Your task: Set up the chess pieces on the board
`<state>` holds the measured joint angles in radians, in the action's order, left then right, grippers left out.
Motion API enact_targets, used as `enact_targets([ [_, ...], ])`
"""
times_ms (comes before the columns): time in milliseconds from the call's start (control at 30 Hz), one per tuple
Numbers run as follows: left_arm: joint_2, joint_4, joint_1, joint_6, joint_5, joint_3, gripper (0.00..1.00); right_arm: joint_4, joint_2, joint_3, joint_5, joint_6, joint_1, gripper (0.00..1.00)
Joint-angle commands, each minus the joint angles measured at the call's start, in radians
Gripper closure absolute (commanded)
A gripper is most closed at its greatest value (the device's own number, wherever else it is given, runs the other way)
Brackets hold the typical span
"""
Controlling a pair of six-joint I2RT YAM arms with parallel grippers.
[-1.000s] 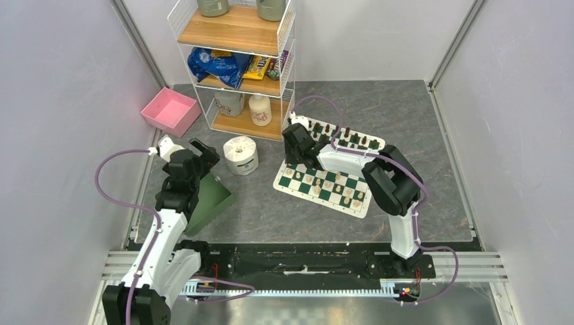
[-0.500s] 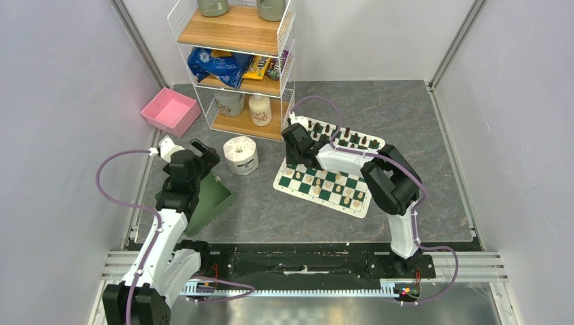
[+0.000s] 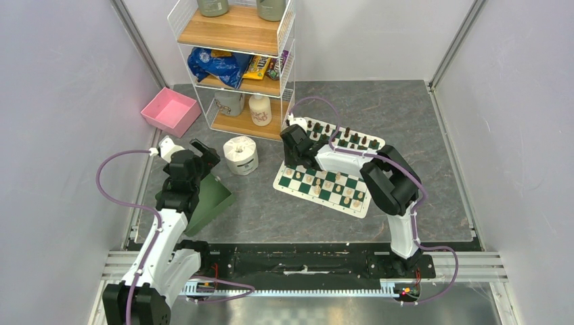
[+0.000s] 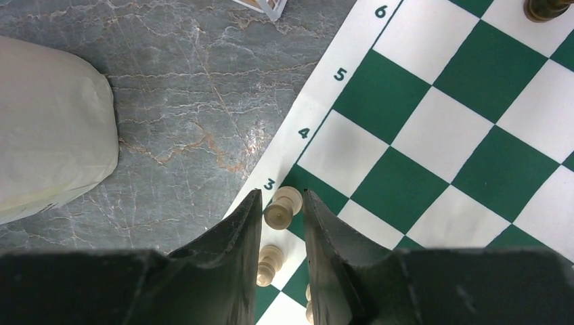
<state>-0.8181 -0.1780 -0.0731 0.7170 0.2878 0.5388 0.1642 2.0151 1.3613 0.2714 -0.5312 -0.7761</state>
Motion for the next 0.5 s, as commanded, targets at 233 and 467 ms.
enact_targets([
  [233, -0.003, 0.038, 0.007, -0.021, 0.021, 0.006, 0.0, 0.009, 0.016, 0.053, 0.031, 0.006, -0.012, 0.71],
  [467, 0.0, 0.037, 0.007, -0.021, 0.016, 0.014, 0.0, 0.018, -0.042, 0.053, 0.054, 0.036, -0.017, 0.77],
])
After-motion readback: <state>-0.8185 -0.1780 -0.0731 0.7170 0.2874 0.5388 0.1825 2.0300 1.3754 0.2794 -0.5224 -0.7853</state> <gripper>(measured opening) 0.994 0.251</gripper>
